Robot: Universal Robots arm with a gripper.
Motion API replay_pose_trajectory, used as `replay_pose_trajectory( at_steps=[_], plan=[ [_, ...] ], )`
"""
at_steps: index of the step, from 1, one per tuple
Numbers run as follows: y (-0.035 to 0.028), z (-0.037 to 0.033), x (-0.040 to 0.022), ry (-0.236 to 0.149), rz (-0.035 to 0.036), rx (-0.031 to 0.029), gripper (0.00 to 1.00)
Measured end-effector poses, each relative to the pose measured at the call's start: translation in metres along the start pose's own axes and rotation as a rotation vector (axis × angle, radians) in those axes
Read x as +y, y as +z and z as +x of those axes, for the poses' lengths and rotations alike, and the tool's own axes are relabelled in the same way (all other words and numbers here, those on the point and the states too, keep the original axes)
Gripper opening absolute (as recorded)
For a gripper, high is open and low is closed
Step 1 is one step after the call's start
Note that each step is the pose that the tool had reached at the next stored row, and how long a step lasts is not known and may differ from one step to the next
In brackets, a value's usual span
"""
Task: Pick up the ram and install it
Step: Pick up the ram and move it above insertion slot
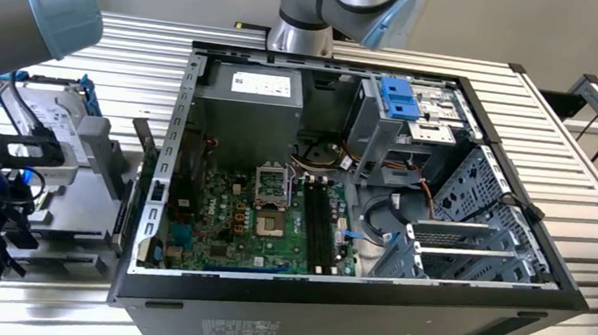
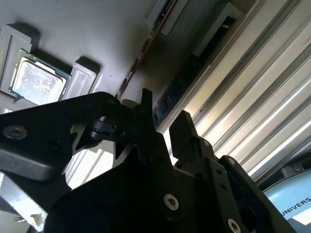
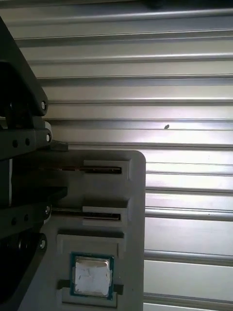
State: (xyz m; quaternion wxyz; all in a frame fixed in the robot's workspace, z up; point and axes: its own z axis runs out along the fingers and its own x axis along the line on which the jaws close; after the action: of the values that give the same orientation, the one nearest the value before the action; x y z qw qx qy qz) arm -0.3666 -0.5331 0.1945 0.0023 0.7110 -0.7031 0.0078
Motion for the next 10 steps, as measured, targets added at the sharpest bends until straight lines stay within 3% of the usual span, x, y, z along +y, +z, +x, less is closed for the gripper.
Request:
replay_pose_trajectory(
  at_steps=[9,10],
  plan=[
    [0.001,0.0,0.0,0.0,0.0,0.0005,1.0],
    [0.001,0.0,0.0,0.0,-0.0001,0.0005,0.0]
  ],
)
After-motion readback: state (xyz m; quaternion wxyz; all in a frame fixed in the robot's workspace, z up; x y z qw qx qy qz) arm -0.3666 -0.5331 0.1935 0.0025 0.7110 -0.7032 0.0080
